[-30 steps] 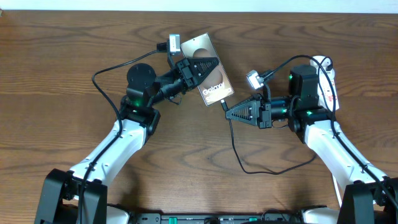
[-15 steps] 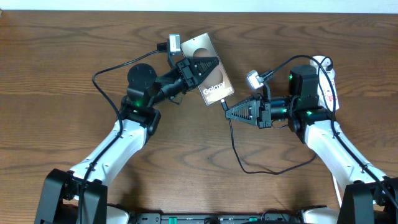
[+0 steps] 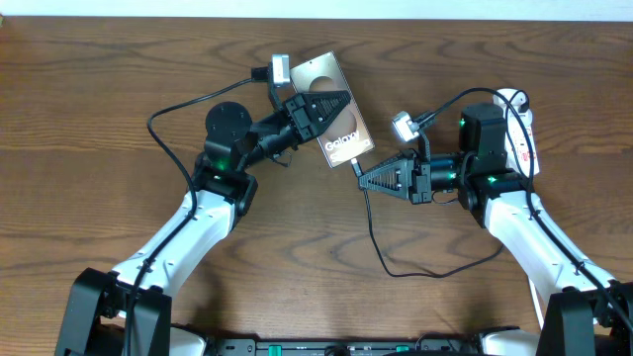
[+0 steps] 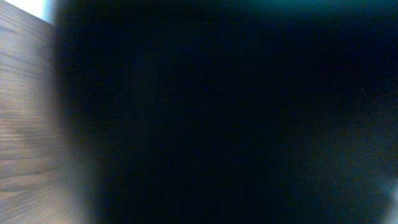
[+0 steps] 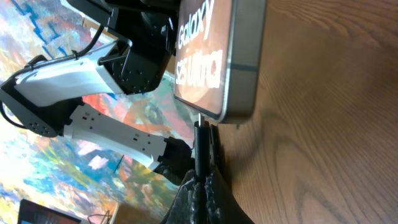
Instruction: Plug charger to phone and switch on socket
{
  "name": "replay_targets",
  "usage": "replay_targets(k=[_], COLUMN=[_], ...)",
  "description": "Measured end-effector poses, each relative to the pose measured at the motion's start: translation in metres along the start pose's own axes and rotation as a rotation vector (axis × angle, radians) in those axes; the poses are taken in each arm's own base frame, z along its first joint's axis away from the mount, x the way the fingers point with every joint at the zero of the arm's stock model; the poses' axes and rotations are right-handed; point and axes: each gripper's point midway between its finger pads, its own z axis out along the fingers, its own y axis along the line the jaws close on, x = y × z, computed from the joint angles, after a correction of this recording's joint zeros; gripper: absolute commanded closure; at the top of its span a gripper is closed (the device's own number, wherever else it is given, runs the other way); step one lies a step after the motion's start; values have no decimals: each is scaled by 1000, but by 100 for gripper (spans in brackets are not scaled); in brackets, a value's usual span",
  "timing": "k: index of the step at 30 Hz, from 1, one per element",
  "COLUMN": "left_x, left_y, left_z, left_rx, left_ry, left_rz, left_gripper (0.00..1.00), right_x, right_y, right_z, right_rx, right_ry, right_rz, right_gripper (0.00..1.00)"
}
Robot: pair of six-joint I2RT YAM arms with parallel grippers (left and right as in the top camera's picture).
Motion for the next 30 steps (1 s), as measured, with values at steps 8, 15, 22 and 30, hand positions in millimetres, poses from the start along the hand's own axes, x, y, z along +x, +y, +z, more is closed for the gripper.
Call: replay_targets(k=[8, 15, 22, 30], left_x=[0, 0, 1, 0], left_y=[0, -1, -1, -1], left_z=[0, 0, 0, 0], left_rx=[2, 3, 4, 5], left_ry=[0, 3, 5, 0], left_rz=[19, 19, 20, 22], left_gripper=[93, 93, 93, 93], right_x=[0, 0, 0, -3], right_y=[0, 0, -1, 0], right_z=[0, 0, 0, 0], right_rx=[0, -1, 4, 4], right_ry=[0, 0, -1, -5], right_rz=[0, 0, 8, 2], right_gripper=[99, 99, 99, 99])
